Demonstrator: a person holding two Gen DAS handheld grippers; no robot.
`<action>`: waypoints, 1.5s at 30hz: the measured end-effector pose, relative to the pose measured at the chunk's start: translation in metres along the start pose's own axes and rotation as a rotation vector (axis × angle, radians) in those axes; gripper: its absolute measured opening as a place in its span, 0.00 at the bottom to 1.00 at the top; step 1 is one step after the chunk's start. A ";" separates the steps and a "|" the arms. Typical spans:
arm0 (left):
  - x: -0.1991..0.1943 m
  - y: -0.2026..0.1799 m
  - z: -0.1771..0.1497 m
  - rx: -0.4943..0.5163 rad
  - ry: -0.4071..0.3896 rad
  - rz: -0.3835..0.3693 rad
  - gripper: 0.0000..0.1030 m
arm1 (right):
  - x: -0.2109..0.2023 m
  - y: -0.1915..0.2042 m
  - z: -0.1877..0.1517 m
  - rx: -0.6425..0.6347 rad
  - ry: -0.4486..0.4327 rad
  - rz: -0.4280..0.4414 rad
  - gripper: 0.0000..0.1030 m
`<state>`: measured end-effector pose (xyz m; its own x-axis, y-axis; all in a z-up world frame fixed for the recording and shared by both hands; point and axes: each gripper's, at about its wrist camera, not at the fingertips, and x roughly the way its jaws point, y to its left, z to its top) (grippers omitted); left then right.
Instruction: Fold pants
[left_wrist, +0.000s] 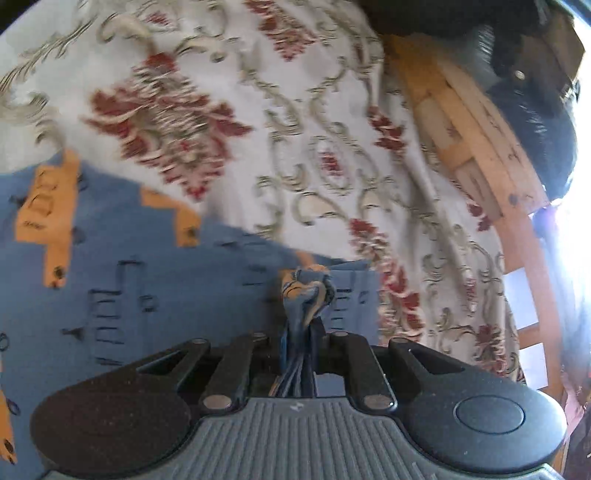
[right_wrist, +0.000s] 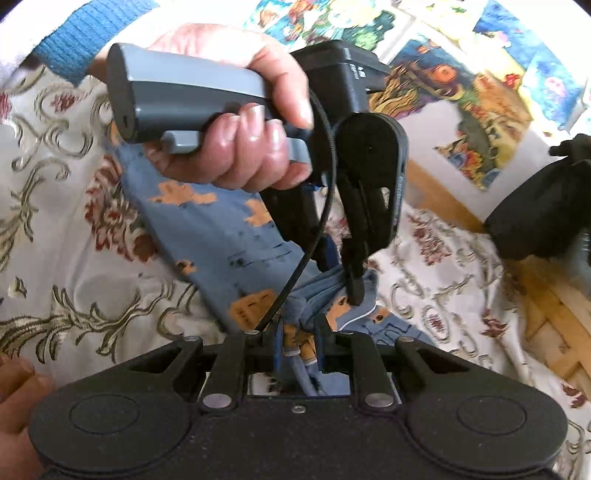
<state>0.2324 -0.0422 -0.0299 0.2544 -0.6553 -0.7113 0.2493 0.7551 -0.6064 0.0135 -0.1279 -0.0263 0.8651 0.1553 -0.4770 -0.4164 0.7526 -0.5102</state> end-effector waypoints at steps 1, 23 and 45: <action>0.003 0.008 -0.001 -0.009 0.000 -0.002 0.14 | 0.003 0.002 0.000 -0.004 0.010 0.003 0.22; 0.007 0.014 -0.011 0.053 -0.022 0.044 0.11 | 0.007 -0.004 -0.008 0.063 0.024 0.034 0.13; -0.064 0.055 -0.011 0.041 -0.103 0.109 0.10 | 0.014 0.030 0.049 0.065 -0.057 0.180 0.10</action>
<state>0.2198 0.0415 -0.0211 0.3761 -0.5703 -0.7303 0.2522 0.8214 -0.5116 0.0267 -0.0720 -0.0130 0.7933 0.3256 -0.5144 -0.5486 0.7487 -0.3721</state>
